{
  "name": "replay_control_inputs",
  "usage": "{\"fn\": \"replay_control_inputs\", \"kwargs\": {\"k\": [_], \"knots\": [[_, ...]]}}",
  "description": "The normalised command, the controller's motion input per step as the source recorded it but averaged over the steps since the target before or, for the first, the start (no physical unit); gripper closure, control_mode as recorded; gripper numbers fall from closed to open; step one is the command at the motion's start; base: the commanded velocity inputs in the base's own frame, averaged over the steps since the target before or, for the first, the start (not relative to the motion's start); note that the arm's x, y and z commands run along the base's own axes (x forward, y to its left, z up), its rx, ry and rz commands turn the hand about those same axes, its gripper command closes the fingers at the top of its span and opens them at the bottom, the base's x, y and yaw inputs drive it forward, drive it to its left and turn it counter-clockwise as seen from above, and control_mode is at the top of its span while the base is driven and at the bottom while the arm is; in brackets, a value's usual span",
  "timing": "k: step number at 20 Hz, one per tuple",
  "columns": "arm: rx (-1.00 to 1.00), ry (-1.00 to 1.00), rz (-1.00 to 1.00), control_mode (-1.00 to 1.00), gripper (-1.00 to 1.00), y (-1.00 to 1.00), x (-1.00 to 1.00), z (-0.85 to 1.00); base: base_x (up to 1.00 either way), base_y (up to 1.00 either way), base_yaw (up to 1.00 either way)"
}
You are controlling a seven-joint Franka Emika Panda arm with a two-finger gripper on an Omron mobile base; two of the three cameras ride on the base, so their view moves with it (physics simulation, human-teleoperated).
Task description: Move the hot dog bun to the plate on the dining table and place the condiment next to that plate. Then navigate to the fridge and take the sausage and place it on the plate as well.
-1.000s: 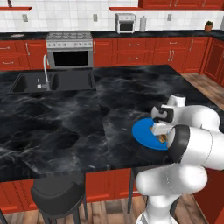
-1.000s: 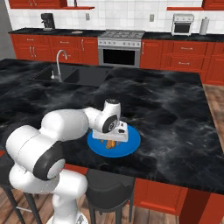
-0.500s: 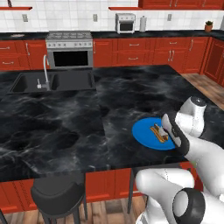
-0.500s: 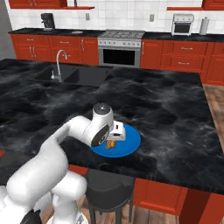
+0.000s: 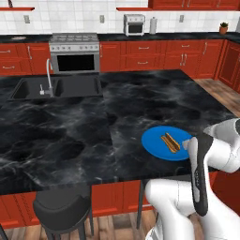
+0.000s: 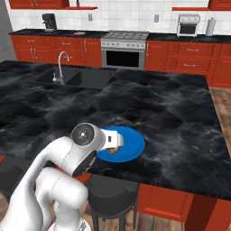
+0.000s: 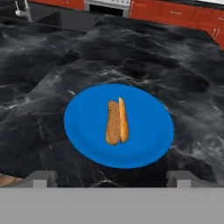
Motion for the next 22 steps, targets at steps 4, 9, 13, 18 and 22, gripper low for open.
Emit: {"fn": "replay_control_inputs", "kwargs": {"k": [4, 9, 13, 18, 22], "knots": [[-0.08, -0.35, 0.00, -1.00, -1.00, 0.25, -0.62, 0.78, 0.00, 0.00, 0.00], [-0.07, -0.29, 0.00, -1.00, -1.00, 0.42, -0.53, 0.45, 0.00, 0.00, 0.00], [-0.11, -0.11, 0.00, -1.00, -1.00, 0.66, -0.34, 0.00, 0.00, 0.00, 0.00], [-0.04, -0.01, 0.00, -1.00, -1.00, 0.37, -0.10, 0.00, 0.00, 0.00, 0.00], [0.00, 0.00, 0.00, 1.00, -1.00, 0.09, -0.18, -0.06, -0.46, 0.12, 0.00]]}}
